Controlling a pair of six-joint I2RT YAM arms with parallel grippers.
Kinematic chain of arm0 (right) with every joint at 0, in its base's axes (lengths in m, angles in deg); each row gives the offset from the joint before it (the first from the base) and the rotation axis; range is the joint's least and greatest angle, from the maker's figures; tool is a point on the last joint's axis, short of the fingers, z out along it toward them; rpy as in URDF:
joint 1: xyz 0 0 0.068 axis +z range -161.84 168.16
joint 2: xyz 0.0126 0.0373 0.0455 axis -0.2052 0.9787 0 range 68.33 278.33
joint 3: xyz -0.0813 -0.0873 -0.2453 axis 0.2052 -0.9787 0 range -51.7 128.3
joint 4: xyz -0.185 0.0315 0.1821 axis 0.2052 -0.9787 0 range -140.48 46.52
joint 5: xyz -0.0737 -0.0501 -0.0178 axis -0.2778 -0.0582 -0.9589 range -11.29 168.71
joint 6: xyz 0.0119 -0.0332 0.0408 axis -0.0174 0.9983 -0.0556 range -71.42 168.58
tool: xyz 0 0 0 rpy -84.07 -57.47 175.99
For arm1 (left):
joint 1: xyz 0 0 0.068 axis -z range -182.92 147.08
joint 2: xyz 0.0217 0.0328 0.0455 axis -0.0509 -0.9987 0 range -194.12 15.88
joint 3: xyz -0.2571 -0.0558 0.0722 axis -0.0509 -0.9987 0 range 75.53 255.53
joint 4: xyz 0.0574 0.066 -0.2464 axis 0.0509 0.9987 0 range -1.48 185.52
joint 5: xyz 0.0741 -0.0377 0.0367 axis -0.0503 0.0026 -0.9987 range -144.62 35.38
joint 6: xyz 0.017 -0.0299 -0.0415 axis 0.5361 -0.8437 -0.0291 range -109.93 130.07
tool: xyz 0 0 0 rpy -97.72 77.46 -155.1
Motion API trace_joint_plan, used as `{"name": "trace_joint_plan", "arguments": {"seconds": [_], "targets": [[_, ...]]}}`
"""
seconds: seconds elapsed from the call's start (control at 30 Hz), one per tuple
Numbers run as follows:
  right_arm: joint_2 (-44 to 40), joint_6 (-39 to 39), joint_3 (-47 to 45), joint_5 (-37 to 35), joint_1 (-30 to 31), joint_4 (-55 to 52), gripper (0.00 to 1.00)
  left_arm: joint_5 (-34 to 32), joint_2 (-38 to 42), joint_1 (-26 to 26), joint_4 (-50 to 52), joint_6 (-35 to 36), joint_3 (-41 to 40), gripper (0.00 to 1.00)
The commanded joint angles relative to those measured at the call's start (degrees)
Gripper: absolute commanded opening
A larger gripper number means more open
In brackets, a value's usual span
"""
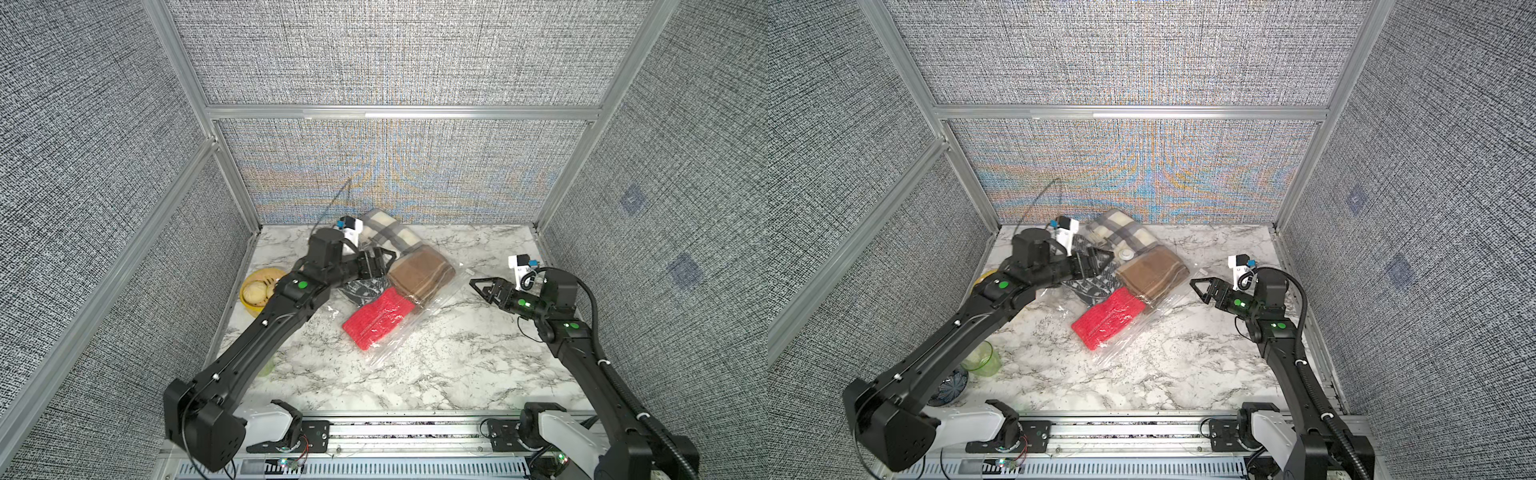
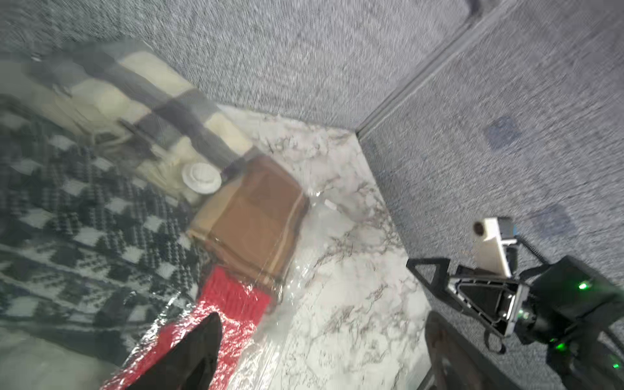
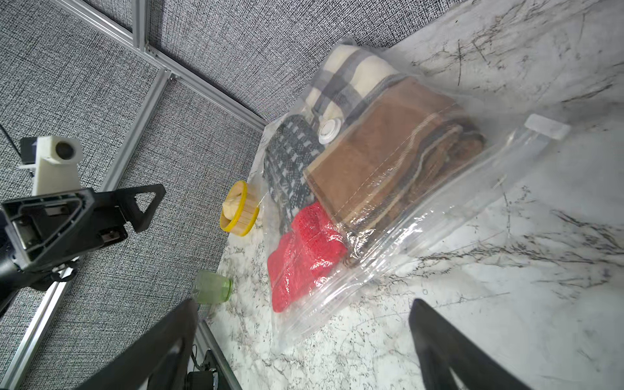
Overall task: Take the scarf out of the vacuum bag
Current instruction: Open the vacuum bag at the center of the board.
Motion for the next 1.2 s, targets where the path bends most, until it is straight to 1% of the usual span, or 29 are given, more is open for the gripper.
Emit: {"name": "trace_joint_plan", "arguments": {"seconds": [0.0, 0.07, 0.1, 0.17, 0.27, 0.3, 0.33, 0.5, 0.57, 0.63, 0.7, 0.83, 0.97, 1.1, 1.17], "targets": [[1.0, -1.7, 0.2, 4.6, 0.0, 4.6, 0.99, -1.8, -6.0, 2.2, 6.6, 3.3, 1.4, 0.84], [1.2, -1.8, 0.2, 6.0, 0.0, 4.6, 0.99, -4.0, -10.0, 4.0, 8.3, 6.6, 1.9, 0.82], [1.1, -1.5, 0.3, 5.3, 0.0, 3.9, 0.99, -6.4, -11.9, 5.0, 10.9, 7.5, 2.9, 0.82], [0.9, -0.6, 0.3, 2.9, 0.0, 2.3, 0.99, -9.2, -14.6, 6.9, 12.3, 9.0, 3.1, 0.82], [0.9, -0.7, -0.1, 1.6, -0.3, 2.4, 0.99, -18.6, -17.5, 12.3, 13.2, 13.1, 2.8, 0.82], [1.0, -1.2, -0.6, 1.8, -0.3, 3.5, 0.99, -21.1, -19.0, 13.8, 13.9, 14.5, 3.2, 0.83], [1.3, -1.7, -0.8, 1.9, -0.3, 4.4, 0.99, -22.2, -20.4, 14.6, 14.5, 15.3, 3.5, 0.82], [3.6, -1.7, -0.9, 0.8, -0.8, 5.0, 0.99, -21.4, -27.1, 16.0, 16.9, 18.4, 6.3, 0.83], [3.9, -0.8, -0.4, 1.1, -1.7, 3.6, 0.99, -22.7, -29.1, 16.6, 18.5, 18.6, 7.4, 0.85], [3.3, -0.9, -0.7, 0.8, -2.8, 3.2, 0.99, -24.7, -30.6, 17.4, 20.4, 19.3, 8.7, 0.85], [2.2, -1.3, -1.5, 0.3, -3.5, 3.8, 0.99, -28.6, -31.6, 18.7, 21.1, 20.1, 9.3, 0.86], [-0.2, -1.4, -2.3, -2.0, -4.2, 2.9, 0.99, -30.7, -33.4, 20.6, 21.3, 21.2, 10.3, 0.88], [-2.3, -1.7, -3.3, -3.5, -4.5, 3.0, 0.99, -32.8, -36.2, 21.4, 22.4, 21.4, 12.1, 0.89], [-3.2, -1.9, -3.6, -4.0, -4.4, 3.2, 0.99, -37.3, -36.2, 23.2, 22.3, 21.5, 12.6, 0.89], [-3.2, -1.9, -3.8, -4.3, -4.4, 3.2, 0.99, -39.4, -38.0, 24.1, 22.3, 21.0, 12.9, 0.88]]}}
